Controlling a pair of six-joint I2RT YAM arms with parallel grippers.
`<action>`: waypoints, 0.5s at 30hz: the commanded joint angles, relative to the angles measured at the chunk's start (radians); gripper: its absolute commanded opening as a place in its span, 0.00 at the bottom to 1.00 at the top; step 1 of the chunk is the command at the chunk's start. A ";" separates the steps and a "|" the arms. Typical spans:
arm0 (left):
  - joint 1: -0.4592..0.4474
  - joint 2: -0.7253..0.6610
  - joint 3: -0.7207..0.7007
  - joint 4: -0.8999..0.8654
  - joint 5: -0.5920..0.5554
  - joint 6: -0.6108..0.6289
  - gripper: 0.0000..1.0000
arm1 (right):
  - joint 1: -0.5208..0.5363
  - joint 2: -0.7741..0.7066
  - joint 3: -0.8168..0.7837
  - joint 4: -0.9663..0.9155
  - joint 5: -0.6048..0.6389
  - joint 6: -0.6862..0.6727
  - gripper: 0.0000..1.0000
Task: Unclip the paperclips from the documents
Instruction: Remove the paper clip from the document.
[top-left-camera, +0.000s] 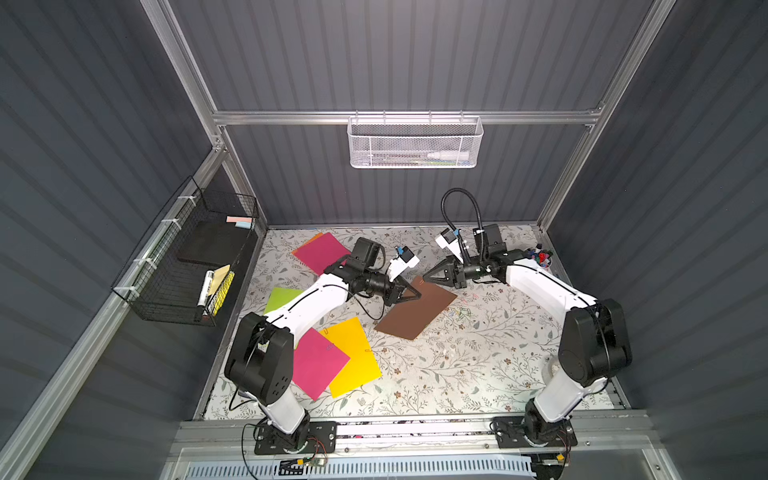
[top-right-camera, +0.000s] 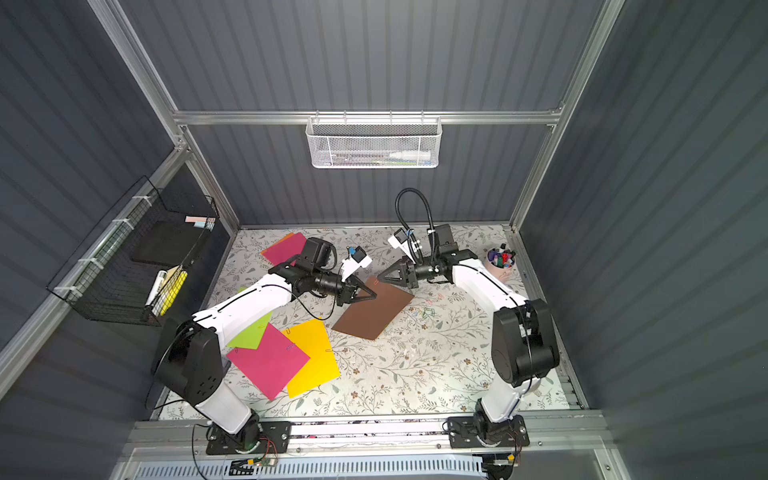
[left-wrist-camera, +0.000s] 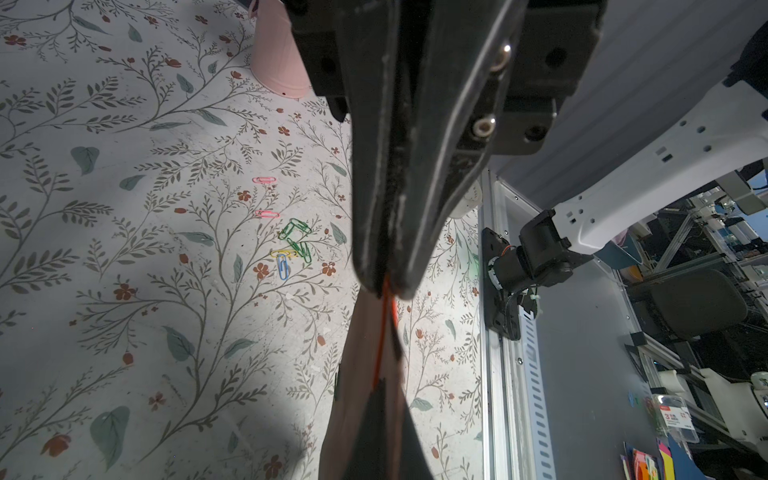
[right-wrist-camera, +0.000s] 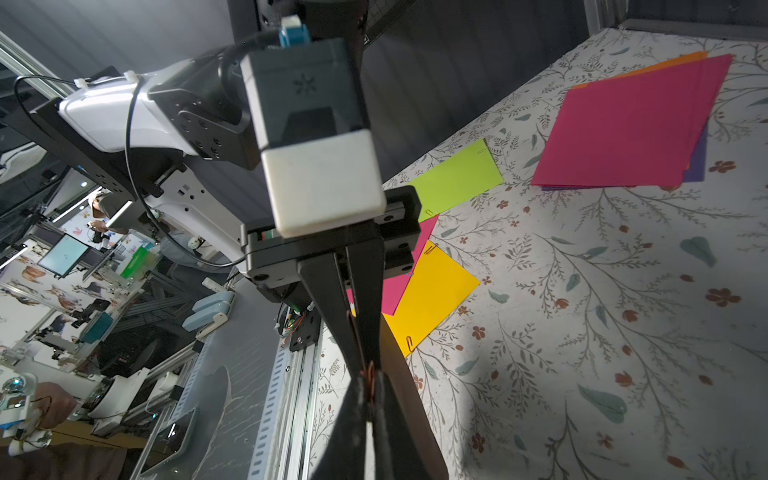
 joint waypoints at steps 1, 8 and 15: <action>0.005 0.003 0.025 -0.017 0.026 0.017 0.00 | 0.005 -0.005 0.028 -0.004 -0.039 -0.011 0.05; 0.004 -0.005 0.009 -0.012 0.023 0.011 0.00 | -0.002 -0.005 0.032 -0.015 -0.035 -0.015 0.00; 0.005 -0.014 -0.007 0.000 0.009 0.003 0.00 | -0.032 -0.013 0.037 0.000 -0.019 0.009 0.00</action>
